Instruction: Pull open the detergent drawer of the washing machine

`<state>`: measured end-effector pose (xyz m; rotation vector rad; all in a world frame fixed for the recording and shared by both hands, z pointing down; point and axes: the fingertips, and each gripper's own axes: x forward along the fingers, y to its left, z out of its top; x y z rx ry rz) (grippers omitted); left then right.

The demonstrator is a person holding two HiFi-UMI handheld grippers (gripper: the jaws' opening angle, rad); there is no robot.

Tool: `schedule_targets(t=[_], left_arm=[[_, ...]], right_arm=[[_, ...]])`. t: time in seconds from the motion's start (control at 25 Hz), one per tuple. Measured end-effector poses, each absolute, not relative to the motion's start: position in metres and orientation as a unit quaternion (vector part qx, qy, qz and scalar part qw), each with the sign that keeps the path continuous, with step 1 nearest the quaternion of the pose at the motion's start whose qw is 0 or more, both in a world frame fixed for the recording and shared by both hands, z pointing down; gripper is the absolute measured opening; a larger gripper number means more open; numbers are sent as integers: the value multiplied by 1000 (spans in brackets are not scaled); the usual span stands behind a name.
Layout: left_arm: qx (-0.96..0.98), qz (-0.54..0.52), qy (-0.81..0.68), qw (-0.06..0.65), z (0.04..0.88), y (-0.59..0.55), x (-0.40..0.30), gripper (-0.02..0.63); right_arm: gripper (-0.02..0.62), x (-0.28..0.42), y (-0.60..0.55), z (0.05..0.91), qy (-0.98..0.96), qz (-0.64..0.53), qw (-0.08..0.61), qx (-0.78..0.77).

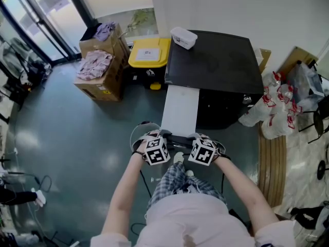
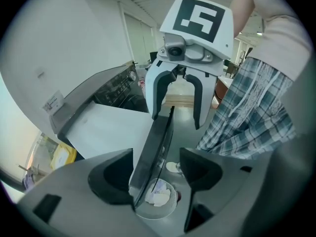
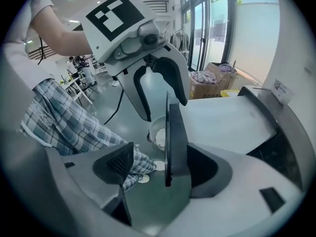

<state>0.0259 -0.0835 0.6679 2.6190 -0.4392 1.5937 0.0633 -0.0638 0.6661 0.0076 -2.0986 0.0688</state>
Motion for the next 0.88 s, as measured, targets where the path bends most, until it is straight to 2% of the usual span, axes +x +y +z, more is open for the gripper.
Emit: schedule_targets(t=[0.16, 0.32, 0.52, 0.72, 0.88], left_arm=[[853, 493, -171, 18, 654, -93, 25, 288], [866, 439, -238, 27, 625, -115, 25, 282], [866, 353, -353, 36, 580, -150, 15, 178], [862, 250, -438, 45, 525, -175, 6, 115], [854, 199, -479, 31, 491, -183, 4, 75]], right_arm=[[339, 63, -69, 655, -881, 31, 471, 24], [316, 71, -88, 622, -912, 51, 399, 81], [244, 89, -130, 564, -941, 55, 271, 193], [188, 123, -166, 502, -942, 56, 140, 301], [105, 156, -183, 463, -921, 44, 73, 380]])
